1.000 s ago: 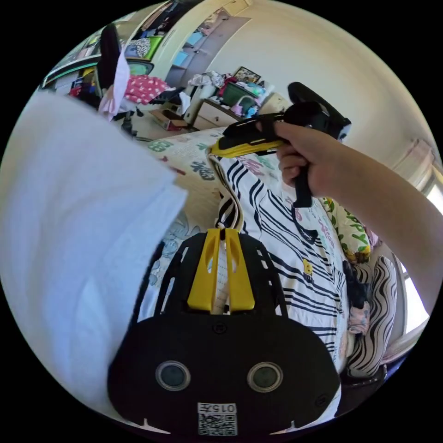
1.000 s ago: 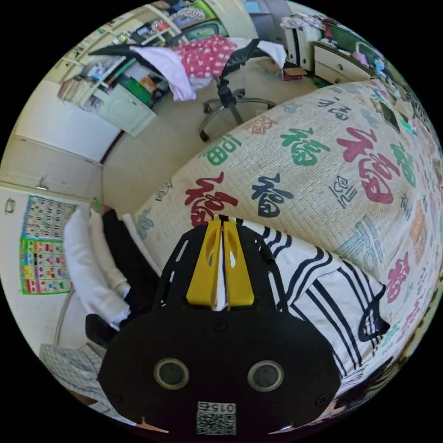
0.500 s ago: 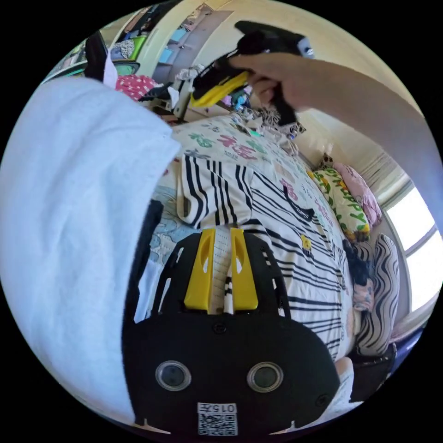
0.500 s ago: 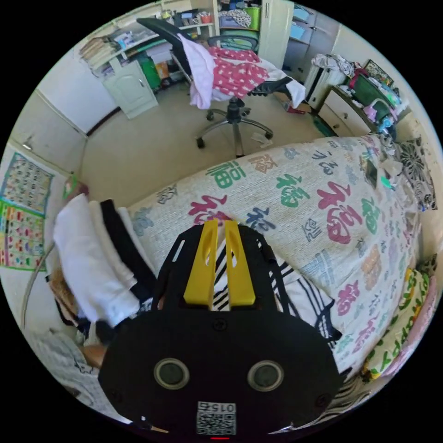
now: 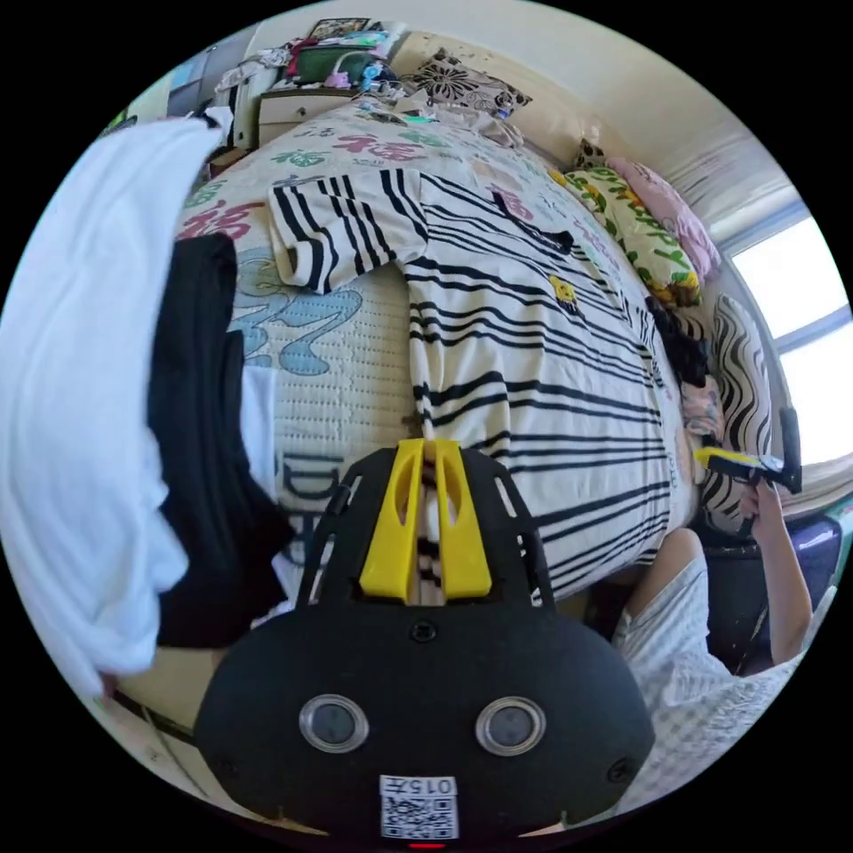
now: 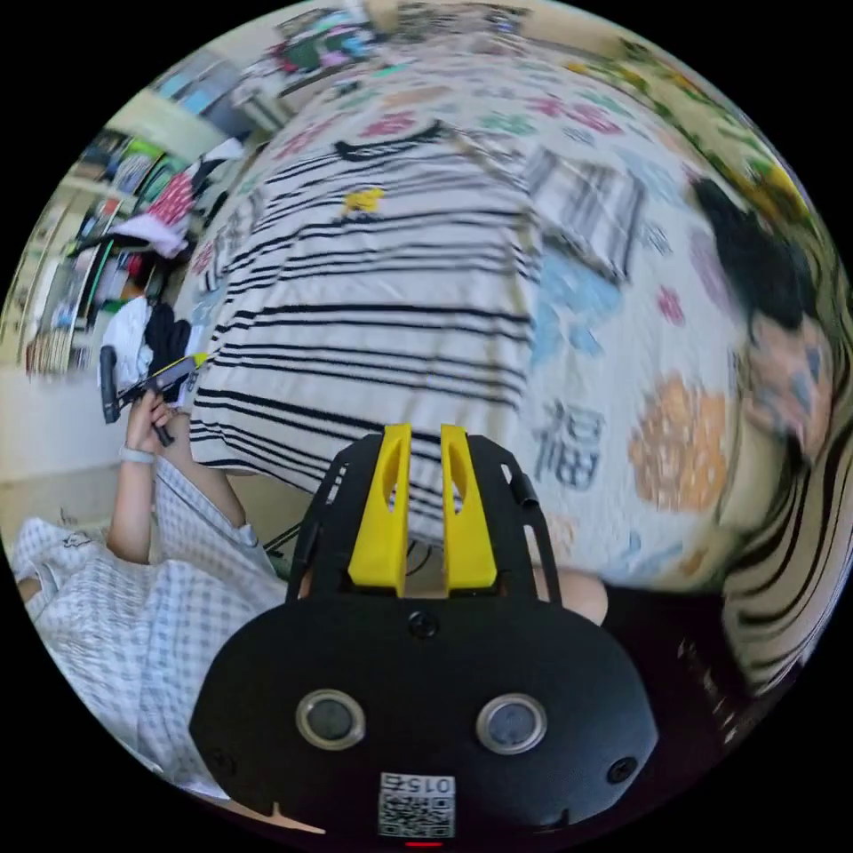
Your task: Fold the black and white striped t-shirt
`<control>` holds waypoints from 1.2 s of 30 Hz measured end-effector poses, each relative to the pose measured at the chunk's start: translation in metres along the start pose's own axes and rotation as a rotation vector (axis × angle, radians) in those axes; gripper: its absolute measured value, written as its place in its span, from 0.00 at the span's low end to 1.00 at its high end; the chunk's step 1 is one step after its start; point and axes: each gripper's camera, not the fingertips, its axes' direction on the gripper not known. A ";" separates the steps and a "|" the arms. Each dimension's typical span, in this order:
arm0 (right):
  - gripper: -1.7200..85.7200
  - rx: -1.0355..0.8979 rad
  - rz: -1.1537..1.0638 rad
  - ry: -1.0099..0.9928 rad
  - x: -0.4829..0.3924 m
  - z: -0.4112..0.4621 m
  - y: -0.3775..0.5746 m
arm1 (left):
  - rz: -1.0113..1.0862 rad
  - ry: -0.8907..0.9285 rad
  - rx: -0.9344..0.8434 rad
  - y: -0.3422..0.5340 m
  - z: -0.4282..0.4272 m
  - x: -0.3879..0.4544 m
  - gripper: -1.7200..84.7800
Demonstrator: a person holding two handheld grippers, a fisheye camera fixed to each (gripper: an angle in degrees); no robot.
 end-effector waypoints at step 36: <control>0.01 -0.280 0.053 -0.139 0.203 -0.128 0.205 | 0.213 -0.082 -0.636 0.059 0.120 0.056 0.03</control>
